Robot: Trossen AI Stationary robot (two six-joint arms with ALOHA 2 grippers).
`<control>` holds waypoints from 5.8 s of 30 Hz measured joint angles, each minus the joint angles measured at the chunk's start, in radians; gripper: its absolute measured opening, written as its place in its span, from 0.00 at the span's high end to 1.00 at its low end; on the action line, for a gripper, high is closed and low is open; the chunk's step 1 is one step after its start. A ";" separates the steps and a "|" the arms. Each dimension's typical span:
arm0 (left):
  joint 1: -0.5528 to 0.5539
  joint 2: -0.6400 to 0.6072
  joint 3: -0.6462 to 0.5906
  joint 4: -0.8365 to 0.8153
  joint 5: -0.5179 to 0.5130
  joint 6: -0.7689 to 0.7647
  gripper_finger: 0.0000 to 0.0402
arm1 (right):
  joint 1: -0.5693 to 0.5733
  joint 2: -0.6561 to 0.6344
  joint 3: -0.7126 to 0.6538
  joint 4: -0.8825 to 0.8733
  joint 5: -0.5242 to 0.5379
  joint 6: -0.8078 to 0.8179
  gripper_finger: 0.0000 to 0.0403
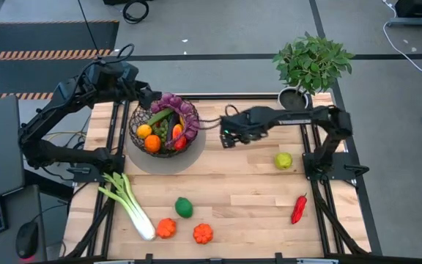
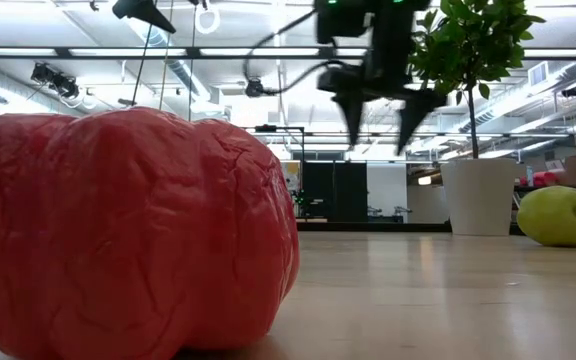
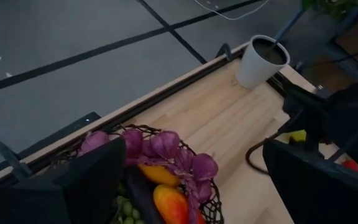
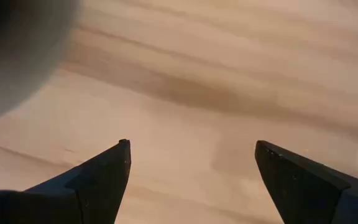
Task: Build produce basket
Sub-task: Put the green apple into the black wire basket, then put the red chili pepper into the black wire basket
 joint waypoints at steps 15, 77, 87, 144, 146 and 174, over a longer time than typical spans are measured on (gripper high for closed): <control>0.001 0.000 0.000 -0.001 0.055 0.075 0.04 | 0.120 -0.311 -0.429 -0.136 -0.031 0.542 0.14; 0.002 0.009 0.000 -0.088 0.055 0.025 0.04 | 0.071 -0.298 -0.360 0.814 0.154 -0.021 0.13; 0.017 0.077 -0.001 -0.083 0.051 0.095 0.04 | 0.004 -0.023 -0.068 0.873 -0.021 -0.367 0.13; -0.057 0.240 -0.001 -0.062 0.317 0.220 0.04 | 0.327 0.107 0.251 -0.447 -0.149 0.253 0.08; -0.087 0.239 0.000 -0.015 0.333 0.212 0.04 | 0.391 0.102 0.229 -0.451 -0.178 0.369 0.08; -0.264 0.278 0.000 0.077 0.379 0.127 0.04 | 0.850 0.084 -0.056 -0.386 -0.516 1.139 0.11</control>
